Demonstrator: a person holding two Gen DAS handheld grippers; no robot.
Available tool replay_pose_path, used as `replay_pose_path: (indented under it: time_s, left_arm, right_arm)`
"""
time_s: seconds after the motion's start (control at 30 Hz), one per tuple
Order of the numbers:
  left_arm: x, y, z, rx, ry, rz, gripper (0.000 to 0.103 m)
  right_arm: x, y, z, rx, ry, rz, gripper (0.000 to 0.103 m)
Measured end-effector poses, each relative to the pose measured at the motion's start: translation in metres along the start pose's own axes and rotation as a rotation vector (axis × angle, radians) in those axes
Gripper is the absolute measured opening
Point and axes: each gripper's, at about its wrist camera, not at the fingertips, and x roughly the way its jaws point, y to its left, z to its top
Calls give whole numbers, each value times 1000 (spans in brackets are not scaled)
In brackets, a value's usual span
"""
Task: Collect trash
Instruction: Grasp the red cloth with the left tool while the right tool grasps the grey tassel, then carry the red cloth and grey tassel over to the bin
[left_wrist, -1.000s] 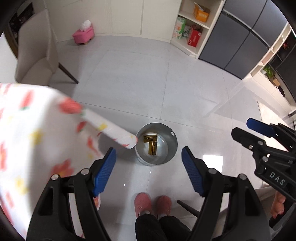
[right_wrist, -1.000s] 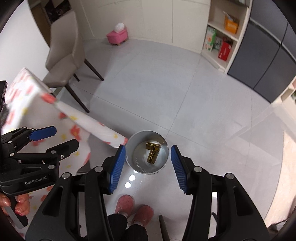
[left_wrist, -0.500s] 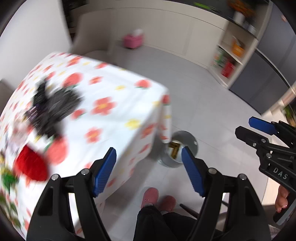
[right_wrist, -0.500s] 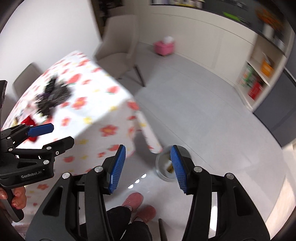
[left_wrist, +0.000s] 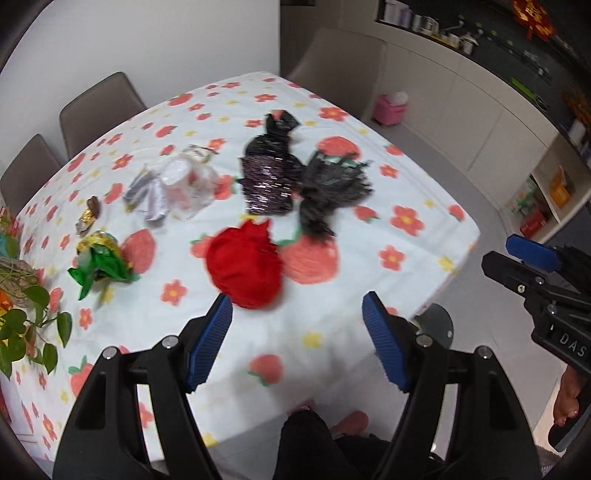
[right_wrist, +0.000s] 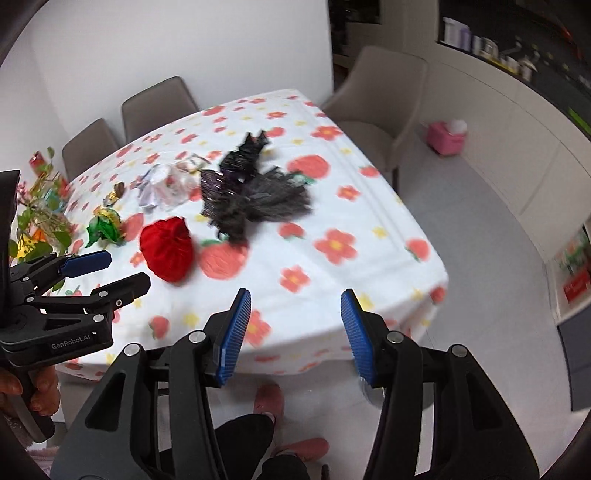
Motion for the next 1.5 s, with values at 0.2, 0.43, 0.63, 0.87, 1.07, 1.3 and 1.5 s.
replay_pose_path:
  time_s: [0.2,0.43,0.63,0.87,1.07,1.3,1.5]
  left_arm:
    - [16,35,18,-14,8,-11,73]
    - [49,55,21,-3,68,-31,73]
    - [72,63,20,-44,112,-33,73]
    - [96,59,22,-93,151,-50,73]
    - [99,43,26,-60,137,-46,43]
    - [88,41,31,-45,119,-51,33]
    - [67,41,38,-23,72,-53,33]
  right_arm:
    - [37,37,39,-45,9,17,49]
    - [78,59,55,-73,53,0,49]
    - [115,70,65,-135,102,15,49]
    - [160,74,70,-210,177,17,49]
    - [167,69,68,-235,227,48,6]
    - [141,60,78,-228,173,65,5]
    - [116,52,83,-196,124,72,5]
